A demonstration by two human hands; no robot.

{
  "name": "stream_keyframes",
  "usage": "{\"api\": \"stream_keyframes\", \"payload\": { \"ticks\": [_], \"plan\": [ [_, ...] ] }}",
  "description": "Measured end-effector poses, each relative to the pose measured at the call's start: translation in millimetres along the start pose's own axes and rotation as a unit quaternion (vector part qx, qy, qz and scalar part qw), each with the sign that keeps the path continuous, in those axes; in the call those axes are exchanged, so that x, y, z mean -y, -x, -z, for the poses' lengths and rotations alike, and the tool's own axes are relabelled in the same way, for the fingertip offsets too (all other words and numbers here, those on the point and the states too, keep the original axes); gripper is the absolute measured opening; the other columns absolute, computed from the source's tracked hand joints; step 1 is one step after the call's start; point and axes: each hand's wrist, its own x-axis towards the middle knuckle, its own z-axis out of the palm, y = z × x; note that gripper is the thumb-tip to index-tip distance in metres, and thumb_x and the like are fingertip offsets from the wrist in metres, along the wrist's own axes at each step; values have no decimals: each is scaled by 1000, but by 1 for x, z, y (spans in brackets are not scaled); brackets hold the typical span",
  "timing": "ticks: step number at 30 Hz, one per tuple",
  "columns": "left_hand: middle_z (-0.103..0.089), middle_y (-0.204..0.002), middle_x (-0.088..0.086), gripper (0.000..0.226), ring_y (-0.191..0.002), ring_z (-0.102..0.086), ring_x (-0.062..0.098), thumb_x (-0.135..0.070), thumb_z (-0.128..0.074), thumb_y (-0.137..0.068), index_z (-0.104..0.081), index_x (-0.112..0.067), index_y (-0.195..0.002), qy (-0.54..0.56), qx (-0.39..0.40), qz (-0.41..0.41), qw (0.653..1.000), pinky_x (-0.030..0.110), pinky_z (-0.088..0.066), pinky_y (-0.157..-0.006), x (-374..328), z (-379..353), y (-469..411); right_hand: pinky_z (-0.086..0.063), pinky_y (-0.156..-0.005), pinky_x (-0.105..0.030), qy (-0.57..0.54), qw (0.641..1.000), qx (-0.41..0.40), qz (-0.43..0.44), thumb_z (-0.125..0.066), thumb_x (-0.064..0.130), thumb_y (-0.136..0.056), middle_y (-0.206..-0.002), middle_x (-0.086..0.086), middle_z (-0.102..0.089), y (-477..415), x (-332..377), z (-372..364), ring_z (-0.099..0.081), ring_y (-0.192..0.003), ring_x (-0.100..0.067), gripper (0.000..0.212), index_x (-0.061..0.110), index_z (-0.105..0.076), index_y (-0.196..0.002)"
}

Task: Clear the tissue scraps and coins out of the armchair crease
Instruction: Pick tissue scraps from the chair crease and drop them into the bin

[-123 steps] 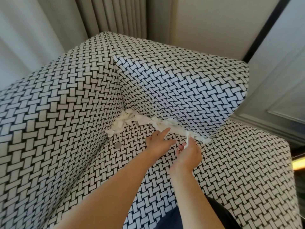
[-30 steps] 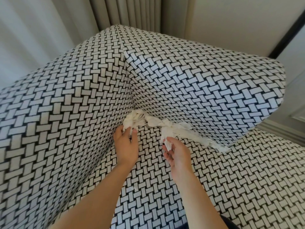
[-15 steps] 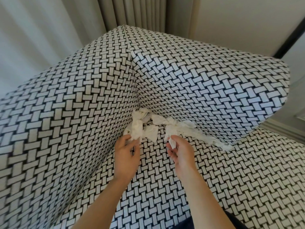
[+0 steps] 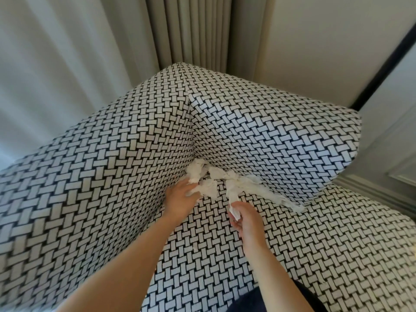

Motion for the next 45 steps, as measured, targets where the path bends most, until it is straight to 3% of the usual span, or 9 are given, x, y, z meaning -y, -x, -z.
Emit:
{"api": "stream_keyframes", "payload": {
  "ticks": [7, 10, 12, 14, 21, 26, 33, 36, 45],
  "plan": [
    [-51, -120, -13, 18, -122, -40, 11, -18, -62, -87, -70, -22, -102, 36, -46, -14, 998, 36, -31, -109, -22, 3, 37, -50, -78, -37, 39, 999, 7, 22, -57, 20, -90, -98, -12, -64, 30, -3, 17, -59, -89, -24, 9, 17, -65, -93],
    [-59, -117, -5, 16, -75, -57, 11, -15, -59, -89, -62, -21, -104, 57, -62, -21, 996, 22, -51, -68, -38, 2, 61, -48, -71, -27, 53, 997, -7, 53, -57, 20, -91, -95, -8, -64, 47, 2, 23, -59, -85, -19, 11, 14, -64, -97],
    [-60, -105, -6, 17, -46, -42, 5, -13, -55, -92, -59, -19, -107, 79, -67, -12, 995, 12, -39, -41, -47, 0, 73, -45, -69, -27, 60, 996, -12, 70, -57, 21, -91, -89, -8, -64, 57, 6, 28, -56, -78, -18, 15, 10, -63, -100],
    [-63, -85, -5, 18, -42, -35, 3, -10, -55, -92, -61, -17, -108, 114, -78, -3, 990, 10, -31, -35, -53, -2, 81, -46, -72, -30, 69, 994, -18, 87, -58, 22, -90, -88, -9, -64, 67, 10, 37, -55, -77, -20, 14, 11, -64, -98],
    [-67, -90, -9, 27, -43, -37, 5, -2, -58, -88, -67, -15, -110, 136, -79, 19, 987, 14, -33, -39, -90, -18, 110, -46, -74, -29, 64, 986, -58, 144, -59, 19, -89, -87, -5, -67, 109, 32, 82, -58, -79, -16, 10, 13, -66, -86],
    [-61, -119, 0, 26, -54, -42, -4, -7, -64, -85, -68, -16, -110, 158, -34, 1, 987, 3, -38, -39, -117, -41, 131, -40, -70, -23, 76, 983, -58, 156, -60, 18, -89, -84, -1, -67, 127, 41, 113, -56, -73, -8, 9, 12, -67, -88],
    [-62, -88, -11, 21, -66, -49, -2, -8, -67, -82, -64, -16, -102, 203, 4, -39, 978, 9, -42, -53, -172, -77, 159, -46, -78, -22, 89, 978, -63, 176, -61, 22, -89, -90, 3, -66, 138, 51, 160, -61, -84, -10, 6, 20, -64, -94],
    [-62, -96, -9, 20, -75, -56, 2, -6, -66, -84, -62, -20, -97, 219, 53, -69, 972, 6, -44, -54, -192, -100, 174, -51, -89, -30, 71, 981, -82, 160, -63, 20, -88, -108, 4, -60, 143, 54, 182, -60, -99, -13, 13, 22, -61, -100],
    [-62, -110, 10, 42, -99, -65, 30, 4, -64, -81, -54, -20, -113, 315, 281, -10, 906, 45, -54, -89, -221, -183, 230, -54, -72, -18, -13, 978, -148, 146, -66, 25, -87, -114, 6, -60, 172, 34, 266, -62, -101, -11, 20, 28, -61, -106]
  ]
}}
